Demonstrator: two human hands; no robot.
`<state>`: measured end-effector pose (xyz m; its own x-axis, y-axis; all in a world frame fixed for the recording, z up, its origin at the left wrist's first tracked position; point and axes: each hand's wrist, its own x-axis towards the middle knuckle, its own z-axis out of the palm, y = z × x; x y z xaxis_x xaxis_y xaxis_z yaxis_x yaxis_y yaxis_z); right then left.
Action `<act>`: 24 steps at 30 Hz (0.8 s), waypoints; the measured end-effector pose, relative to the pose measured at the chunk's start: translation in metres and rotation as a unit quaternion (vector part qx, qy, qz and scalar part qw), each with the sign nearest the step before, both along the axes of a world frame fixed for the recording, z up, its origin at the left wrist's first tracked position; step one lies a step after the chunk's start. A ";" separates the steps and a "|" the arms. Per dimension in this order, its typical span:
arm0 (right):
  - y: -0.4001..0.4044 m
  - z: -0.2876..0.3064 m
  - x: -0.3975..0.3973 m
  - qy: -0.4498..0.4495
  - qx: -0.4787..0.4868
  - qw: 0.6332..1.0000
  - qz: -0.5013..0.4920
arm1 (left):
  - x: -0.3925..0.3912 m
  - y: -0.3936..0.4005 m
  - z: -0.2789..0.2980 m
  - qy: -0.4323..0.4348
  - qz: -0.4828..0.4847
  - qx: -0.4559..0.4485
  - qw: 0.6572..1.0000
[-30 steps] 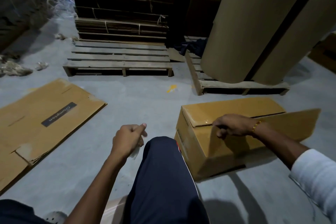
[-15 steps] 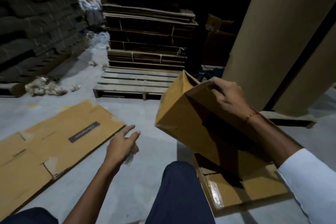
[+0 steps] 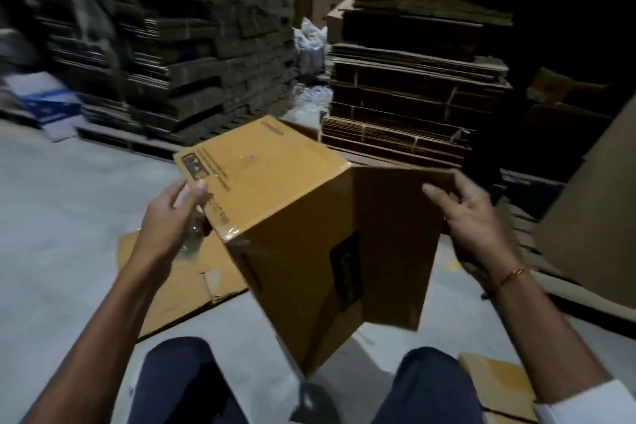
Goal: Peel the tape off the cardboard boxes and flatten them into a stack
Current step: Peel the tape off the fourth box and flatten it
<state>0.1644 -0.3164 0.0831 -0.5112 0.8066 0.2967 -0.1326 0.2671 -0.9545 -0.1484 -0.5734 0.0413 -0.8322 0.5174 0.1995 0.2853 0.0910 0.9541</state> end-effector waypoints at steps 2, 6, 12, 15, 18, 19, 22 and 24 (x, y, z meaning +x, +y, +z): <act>-0.006 -0.039 -0.018 -0.011 -0.034 0.999 0.010 | -0.003 -0.018 -0.012 0.014 -0.004 -0.039 0.999; -0.027 -0.104 -0.030 -0.014 -0.075 0.997 0.019 | -0.003 -0.042 -0.059 0.017 0.008 -0.104 0.994; -0.022 -0.161 -0.027 -0.036 -0.137 0.990 -0.001 | 0.017 -0.044 -0.136 -0.053 -0.039 -0.120 0.991; -0.007 -0.174 -0.020 -0.056 -0.140 0.988 -0.023 | 0.032 -0.030 -0.145 -0.065 -0.057 -0.108 0.990; 0.014 -0.186 -0.016 -0.114 -0.128 0.978 -0.117 | 0.042 -0.012 -0.145 -0.031 -0.075 -0.146 0.986; 0.018 -0.187 -0.016 -0.129 -0.133 0.969 -0.161 | 0.046 -0.006 -0.145 -0.023 -0.079 -0.157 0.984; 0.013 -0.192 -0.010 -0.159 -0.146 0.943 -0.255 | 0.063 0.008 -0.146 0.015 -0.076 -0.198 0.977; -0.011 -0.195 -0.008 -0.157 -0.140 0.949 -0.234 | 0.071 0.013 -0.149 0.040 -0.073 -0.202 0.976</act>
